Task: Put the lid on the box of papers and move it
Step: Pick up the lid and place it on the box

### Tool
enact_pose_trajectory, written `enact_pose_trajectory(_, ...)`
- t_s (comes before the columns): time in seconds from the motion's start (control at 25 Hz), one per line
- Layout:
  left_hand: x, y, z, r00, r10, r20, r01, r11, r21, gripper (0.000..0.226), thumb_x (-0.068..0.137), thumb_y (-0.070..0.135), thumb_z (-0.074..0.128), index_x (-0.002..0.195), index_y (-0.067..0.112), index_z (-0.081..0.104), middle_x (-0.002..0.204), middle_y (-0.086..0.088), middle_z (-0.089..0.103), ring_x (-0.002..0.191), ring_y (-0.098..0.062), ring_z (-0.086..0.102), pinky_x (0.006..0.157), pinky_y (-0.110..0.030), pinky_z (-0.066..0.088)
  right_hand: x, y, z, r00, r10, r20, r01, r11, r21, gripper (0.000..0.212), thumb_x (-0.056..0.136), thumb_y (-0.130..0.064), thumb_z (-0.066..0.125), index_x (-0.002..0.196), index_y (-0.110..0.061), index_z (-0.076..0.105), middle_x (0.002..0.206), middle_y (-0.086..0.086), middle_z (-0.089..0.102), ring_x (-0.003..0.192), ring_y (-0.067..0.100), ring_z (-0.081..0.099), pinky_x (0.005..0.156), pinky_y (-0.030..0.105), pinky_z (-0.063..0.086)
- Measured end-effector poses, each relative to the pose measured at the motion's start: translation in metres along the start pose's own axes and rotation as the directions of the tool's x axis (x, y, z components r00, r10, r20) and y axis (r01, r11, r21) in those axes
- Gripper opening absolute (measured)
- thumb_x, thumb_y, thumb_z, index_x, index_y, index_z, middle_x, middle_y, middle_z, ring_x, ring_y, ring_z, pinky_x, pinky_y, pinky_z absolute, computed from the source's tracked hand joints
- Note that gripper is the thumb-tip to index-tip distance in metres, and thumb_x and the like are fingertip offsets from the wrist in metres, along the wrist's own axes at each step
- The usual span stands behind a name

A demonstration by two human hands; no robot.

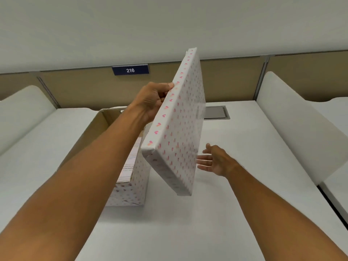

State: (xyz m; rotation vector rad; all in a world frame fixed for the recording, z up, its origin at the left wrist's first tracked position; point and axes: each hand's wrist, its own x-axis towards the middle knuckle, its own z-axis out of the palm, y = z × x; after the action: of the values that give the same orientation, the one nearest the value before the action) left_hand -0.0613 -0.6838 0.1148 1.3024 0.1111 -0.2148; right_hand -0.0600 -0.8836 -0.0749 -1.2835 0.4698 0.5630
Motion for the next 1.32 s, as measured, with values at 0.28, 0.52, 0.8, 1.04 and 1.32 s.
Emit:
enact_pose_trajectory(0.28,-0.030,0.012,-0.069,0.995,0.031,-0.098,-0.038,0.997,-0.064,0.017,0.089,0.014,0.061,0.099,0.006,0.072,0.087,-0.007,0.074,0.075,-0.022,0.073,0.075,-0.036,0.059,-0.004,-0.021,0.047,0.976,-0.219,-0.002,0.219,0.976,0.016,0.027,0.099,-0.023,0.050,0.117,-0.006,0.061,0.107,0.015,0.065,0.093,0.028,0.065,0.081,0.038,0.058)
enact_pose_trajectory(0.52,-0.049,0.019,-0.092,0.981,0.094,-0.172,-0.091,0.995,0.028,0.019,0.096,0.014,0.052,0.102,0.005,0.068,0.083,-0.008,0.069,0.058,-0.018,0.069,0.053,-0.028,0.060,0.001,-0.031,0.089,0.973,-0.228,-0.036,0.223,0.969,-0.109,0.028,0.095,-0.021,0.057,0.115,-0.001,0.061,0.105,0.015,0.061,0.092,0.026,0.060,0.080,0.037,0.055)
enact_pose_trajectory(0.8,-0.050,0.026,-0.123,0.998,0.058,-0.037,-0.064,0.977,-0.202,0.019,0.094,0.013,0.055,0.098,0.004,0.071,0.079,-0.009,0.074,0.060,-0.021,0.071,0.051,-0.031,0.060,-0.007,-0.007,0.126,0.989,-0.105,0.102,0.115,0.989,-0.093,0.032,0.099,-0.035,0.048,0.119,-0.011,0.053,0.115,0.016,0.062,0.101,0.033,0.062,0.079,0.045,0.056)
enact_pose_trajectory(1.04,-0.038,0.040,-0.204,0.975,0.133,-0.177,-0.110,0.985,0.133,0.013,0.088,0.011,0.067,0.099,0.004,0.068,0.094,-0.009,0.074,0.076,-0.020,0.075,0.059,-0.028,0.059,-0.017,-0.022,0.136,0.956,-0.265,-0.126,0.234,0.947,-0.218,0.028,0.095,-0.035,0.055,0.113,-0.013,0.056,0.109,0.010,0.064,0.096,0.030,0.063,0.080,0.047,0.053)
enact_pose_trajectory(1.32,-0.028,0.043,-0.290,0.959,0.203,-0.196,-0.096,0.888,0.450,0.005,0.083,0.010,0.074,0.086,0.007,0.071,0.091,-0.008,0.076,0.076,-0.018,0.076,0.056,-0.024,0.058,-0.029,-0.055,0.181,0.890,-0.382,-0.250,0.271,0.882,-0.385,0.032,0.084,-0.034,0.072,0.104,-0.010,0.063,0.099,0.008,0.070,0.085,0.026,0.068,0.056,0.036,0.052)
